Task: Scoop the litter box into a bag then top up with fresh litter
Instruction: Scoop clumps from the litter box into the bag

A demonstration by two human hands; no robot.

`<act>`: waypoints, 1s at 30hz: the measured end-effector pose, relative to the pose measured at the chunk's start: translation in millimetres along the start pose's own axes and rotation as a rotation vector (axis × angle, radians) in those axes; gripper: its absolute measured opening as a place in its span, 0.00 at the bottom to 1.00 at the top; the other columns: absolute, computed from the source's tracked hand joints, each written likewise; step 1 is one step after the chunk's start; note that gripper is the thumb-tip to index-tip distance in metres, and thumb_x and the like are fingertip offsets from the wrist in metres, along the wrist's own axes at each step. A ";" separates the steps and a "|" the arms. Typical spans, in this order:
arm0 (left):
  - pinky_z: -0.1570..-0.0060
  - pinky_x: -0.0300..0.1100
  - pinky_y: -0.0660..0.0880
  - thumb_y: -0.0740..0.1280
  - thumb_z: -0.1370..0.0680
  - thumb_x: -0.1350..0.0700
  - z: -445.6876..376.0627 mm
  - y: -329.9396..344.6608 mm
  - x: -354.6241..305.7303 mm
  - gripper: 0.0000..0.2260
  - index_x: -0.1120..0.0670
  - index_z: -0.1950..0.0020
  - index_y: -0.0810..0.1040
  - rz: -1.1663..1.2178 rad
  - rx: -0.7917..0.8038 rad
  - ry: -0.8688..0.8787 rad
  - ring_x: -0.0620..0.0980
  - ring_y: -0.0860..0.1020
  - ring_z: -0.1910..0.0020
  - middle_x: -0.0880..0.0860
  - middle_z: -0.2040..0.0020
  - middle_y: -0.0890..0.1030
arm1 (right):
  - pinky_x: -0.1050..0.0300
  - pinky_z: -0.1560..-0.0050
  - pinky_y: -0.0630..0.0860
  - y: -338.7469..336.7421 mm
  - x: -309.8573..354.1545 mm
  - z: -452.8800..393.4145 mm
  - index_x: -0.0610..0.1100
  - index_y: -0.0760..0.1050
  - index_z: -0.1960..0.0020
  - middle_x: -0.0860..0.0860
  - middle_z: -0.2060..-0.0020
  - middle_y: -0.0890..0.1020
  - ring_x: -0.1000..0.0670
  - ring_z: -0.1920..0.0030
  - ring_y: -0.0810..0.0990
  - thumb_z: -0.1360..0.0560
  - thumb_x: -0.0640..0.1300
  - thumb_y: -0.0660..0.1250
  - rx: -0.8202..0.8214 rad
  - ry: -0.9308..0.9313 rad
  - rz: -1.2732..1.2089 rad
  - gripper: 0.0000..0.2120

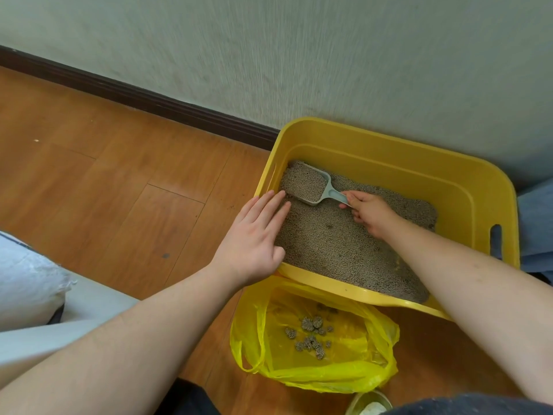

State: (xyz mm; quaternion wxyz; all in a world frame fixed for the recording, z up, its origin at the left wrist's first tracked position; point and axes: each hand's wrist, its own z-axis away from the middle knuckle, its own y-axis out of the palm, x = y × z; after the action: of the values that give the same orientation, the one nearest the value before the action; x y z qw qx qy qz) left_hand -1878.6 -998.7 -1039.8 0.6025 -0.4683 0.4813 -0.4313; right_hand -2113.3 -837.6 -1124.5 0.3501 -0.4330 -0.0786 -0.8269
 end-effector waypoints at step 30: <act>0.26 0.43 0.34 0.49 0.28 0.48 0.4 0.8 1.1 0.35 0.57 0.21 0.59 -0.001 -0.023 -0.006 0.53 0.50 0.21 0.57 0.20 0.56 | 0.61 0.68 0.65 -34.3 0.4 46.9 0.49 0.76 0.37 0.54 0.58 0.82 0.54 0.69 0.66 0.19 0.42 0.59 -0.055 -0.063 0.154 0.13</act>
State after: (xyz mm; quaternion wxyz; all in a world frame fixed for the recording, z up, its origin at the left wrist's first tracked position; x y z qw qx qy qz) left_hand -1878.0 -999.5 -1040.7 0.5984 -0.4767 0.4840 -0.4247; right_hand -2104.6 -792.0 -1089.5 0.3982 -0.4729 -0.0335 -0.7853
